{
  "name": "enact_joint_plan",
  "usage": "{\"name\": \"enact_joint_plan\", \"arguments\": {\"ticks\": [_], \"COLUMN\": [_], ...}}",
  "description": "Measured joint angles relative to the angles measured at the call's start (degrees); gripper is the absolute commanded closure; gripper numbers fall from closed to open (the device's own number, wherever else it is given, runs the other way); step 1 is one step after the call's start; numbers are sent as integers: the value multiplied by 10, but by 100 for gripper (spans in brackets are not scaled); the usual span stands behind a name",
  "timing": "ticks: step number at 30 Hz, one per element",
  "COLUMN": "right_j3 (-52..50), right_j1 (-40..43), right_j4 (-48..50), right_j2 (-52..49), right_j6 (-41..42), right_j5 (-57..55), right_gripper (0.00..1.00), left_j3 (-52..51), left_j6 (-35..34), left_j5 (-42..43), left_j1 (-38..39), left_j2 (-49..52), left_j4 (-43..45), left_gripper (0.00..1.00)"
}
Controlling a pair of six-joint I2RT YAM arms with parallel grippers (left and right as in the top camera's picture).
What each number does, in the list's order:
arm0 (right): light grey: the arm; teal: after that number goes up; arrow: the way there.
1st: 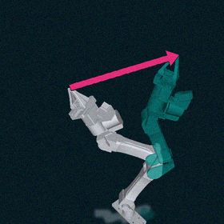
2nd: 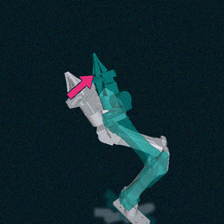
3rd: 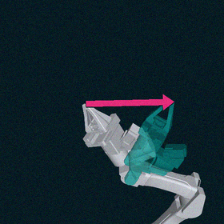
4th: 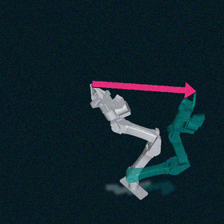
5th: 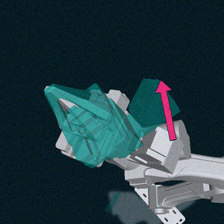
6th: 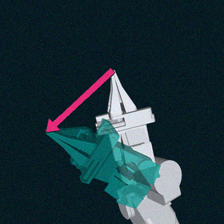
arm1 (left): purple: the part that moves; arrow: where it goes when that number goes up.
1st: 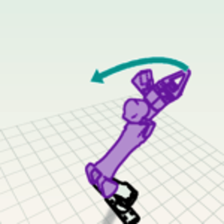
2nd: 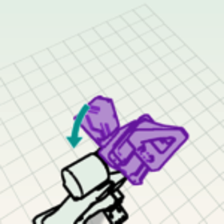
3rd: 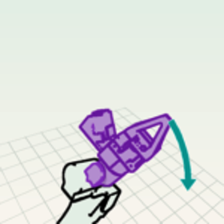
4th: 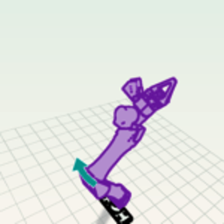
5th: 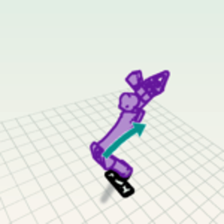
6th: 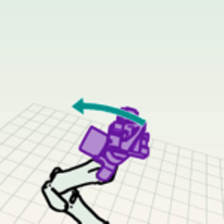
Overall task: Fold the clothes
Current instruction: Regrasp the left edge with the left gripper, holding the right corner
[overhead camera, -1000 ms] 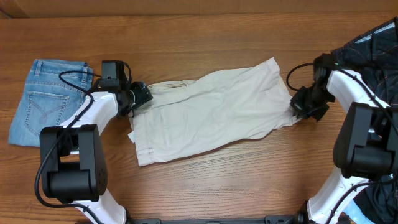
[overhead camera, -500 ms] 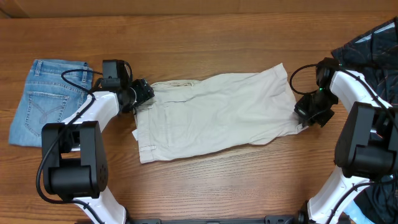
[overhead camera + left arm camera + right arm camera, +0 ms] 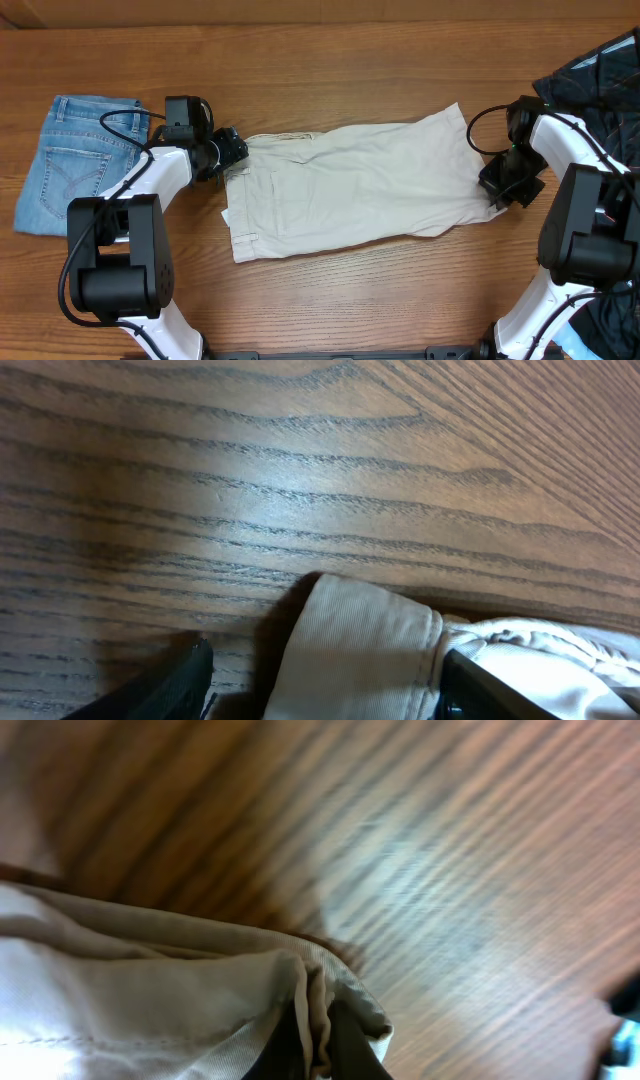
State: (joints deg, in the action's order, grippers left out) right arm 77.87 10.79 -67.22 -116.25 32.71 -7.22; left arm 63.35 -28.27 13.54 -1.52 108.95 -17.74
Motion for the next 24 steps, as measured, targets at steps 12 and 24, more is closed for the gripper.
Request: {"name": "enact_joint_plan", "arguments": {"ticks": [12,24], "right_j3": [-3,-3], "right_j1": [0,0], "right_j4": [-15,-13], "right_j2": [-3,-3], "right_j6": [37,41], "right_j5": [-44,-43], "right_gripper": [96,96], "left_j3": [0,0], "left_j6": [14,19], "left_j5": [6,8], "left_j1": [0,0], "left_j2": [1,1], "left_j4": [0,0], "left_gripper": [30,30]}}
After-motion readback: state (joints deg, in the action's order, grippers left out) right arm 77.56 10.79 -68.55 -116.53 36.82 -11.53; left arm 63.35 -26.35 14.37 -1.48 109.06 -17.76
